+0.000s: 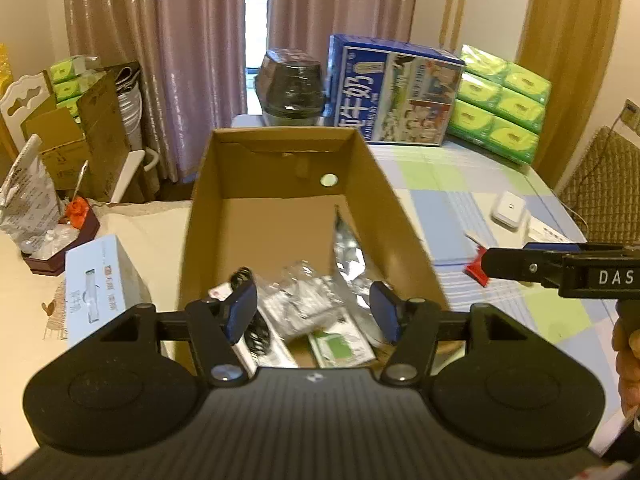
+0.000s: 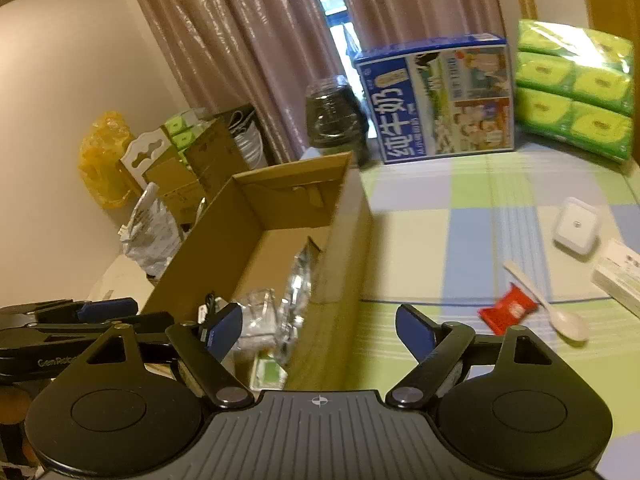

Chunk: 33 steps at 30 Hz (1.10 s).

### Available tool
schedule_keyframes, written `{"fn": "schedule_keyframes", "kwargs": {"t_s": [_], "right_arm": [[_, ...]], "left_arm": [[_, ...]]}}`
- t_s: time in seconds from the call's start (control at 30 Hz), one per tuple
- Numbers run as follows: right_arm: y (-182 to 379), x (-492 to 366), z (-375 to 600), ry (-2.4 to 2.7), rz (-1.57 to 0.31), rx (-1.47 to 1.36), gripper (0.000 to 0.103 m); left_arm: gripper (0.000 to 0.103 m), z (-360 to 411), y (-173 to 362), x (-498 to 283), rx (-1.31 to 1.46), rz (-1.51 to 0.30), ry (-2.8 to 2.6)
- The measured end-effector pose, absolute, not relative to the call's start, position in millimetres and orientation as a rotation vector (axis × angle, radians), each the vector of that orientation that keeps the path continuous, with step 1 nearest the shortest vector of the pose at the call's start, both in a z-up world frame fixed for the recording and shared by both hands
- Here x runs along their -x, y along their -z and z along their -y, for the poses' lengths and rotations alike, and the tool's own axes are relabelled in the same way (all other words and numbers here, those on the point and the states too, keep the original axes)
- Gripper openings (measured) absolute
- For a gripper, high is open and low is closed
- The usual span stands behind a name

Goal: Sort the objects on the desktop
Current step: 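Move both tools back over the table items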

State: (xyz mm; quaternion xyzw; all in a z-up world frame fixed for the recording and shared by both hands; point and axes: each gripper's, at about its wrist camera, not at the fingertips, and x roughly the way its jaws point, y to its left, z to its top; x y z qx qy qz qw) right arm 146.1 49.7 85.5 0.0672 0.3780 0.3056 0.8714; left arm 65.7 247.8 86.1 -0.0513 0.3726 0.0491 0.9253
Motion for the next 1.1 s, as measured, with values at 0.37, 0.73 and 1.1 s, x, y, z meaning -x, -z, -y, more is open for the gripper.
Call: {"fn": "schedule_keyframes", "kwargs": {"t_s": [0.37, 0.73, 1.1], "right_arm": [[-100.2, -123.4, 6.2, -0.597, -0.768, -0.103, 0.097], [-79.9, -89.4, 104.5, -0.493, -0.759, -0.039, 0.101], [-58.6, -62.4, 182.8, -0.373, -0.761, -0.044, 0.101]], "left_arm": [[0.083, -200.9, -96.4, -48.4, 0.107, -0.727, -0.056], [0.102, -145.4, -107.7, -31.2, 0.085, -0.676, 0.026], [0.102, -74.1, -100.4, -36.0, 0.03, -0.667, 0.15]]}}
